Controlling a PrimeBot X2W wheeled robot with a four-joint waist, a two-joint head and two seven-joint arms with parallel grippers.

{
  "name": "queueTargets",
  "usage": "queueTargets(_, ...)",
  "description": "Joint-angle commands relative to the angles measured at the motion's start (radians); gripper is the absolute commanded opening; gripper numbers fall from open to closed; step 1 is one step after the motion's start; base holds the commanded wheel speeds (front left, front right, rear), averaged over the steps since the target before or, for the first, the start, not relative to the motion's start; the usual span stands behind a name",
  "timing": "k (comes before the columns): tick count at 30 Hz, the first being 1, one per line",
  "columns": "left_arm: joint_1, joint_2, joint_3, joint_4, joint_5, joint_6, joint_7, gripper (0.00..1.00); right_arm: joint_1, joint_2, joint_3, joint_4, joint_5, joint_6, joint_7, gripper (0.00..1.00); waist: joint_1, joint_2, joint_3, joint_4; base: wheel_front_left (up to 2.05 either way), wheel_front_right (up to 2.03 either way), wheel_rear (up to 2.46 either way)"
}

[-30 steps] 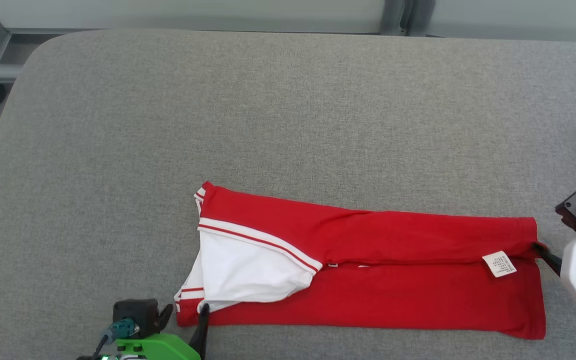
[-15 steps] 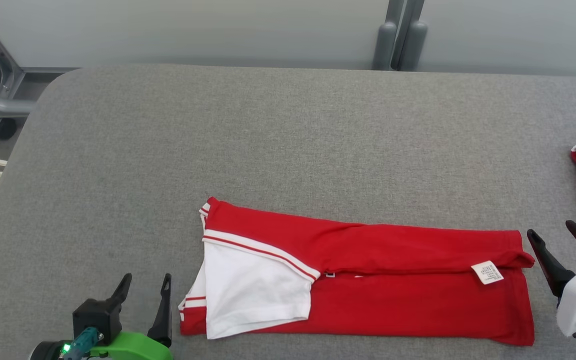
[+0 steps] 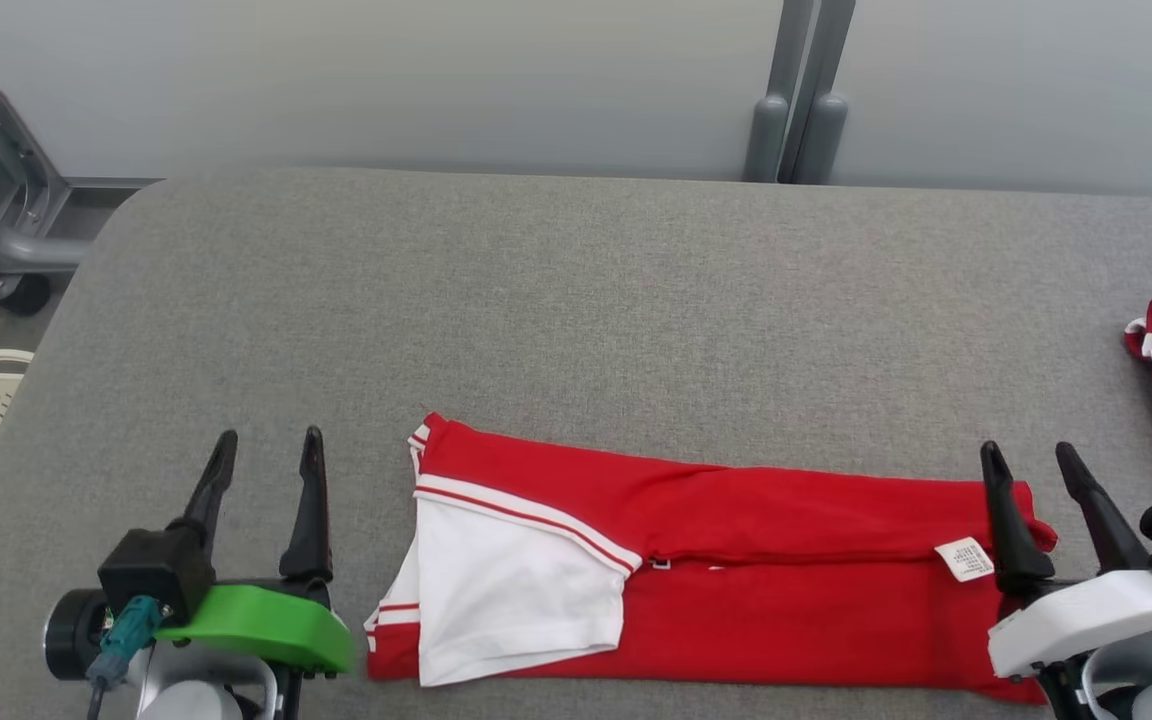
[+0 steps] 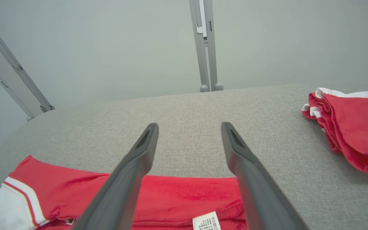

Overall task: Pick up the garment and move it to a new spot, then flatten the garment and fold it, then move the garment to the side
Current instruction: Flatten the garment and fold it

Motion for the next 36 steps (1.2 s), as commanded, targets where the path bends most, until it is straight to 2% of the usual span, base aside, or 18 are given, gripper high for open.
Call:
queueTargets(1,-0.018,-0.009,0.015,-0.001,0.019,-0.011,-0.008,1.00,-0.012,0.005,0.004,0.009,-0.005,-0.001,-0.016,1.00,0.0000,0.0000,-0.006,0.001,0.00,0.00,0.00)
queueTargets(8,0.008,-0.072,0.122,0.040,0.110,-0.138,-0.006,1.00,-0.040,0.046,0.025,0.092,-0.044,-0.001,-0.152,1.00,0.0000,0.0000,-0.028,-0.001,0.00,0.00,0.00)
queueTargets(9,0.016,-0.089,0.158,0.055,0.125,-0.174,-0.006,1.00,-0.048,0.054,0.027,0.115,-0.054,-0.001,-0.174,1.00,0.0000,0.0000,-0.036,-0.002,0.00,0.00,0.00)
queueTargets(14,0.041,-0.136,0.243,0.096,0.144,-0.265,-0.007,1.00,-0.061,0.071,0.031,0.169,-0.051,-0.001,-0.202,1.00,0.0000,0.0000,-0.055,0.000,0.00,0.00,0.00)
queueTargets(18,0.057,-0.166,0.275,0.136,0.170,-0.333,-0.007,1.00,-0.074,0.076,0.045,0.198,-0.056,-0.001,-0.212,1.00,0.0000,0.0000,-0.060,-0.002,0.00,0.00,0.00)
queueTargets(27,0.064,-0.226,0.318,0.209,0.237,-0.404,-0.007,1.00,-0.083,0.080,0.053,0.236,-0.110,-0.001,-0.216,1.00,0.0000,0.0000,-0.051,-0.012,0.00,0.00,0.00)
queueTargets(36,0.046,-0.251,0.341,0.242,0.278,-0.433,-0.007,1.00,-0.090,0.081,0.051,0.242,-0.115,-0.001,-0.218,1.00,0.0000,0.0000,-0.040,-0.018,0.00,0.00,0.00)
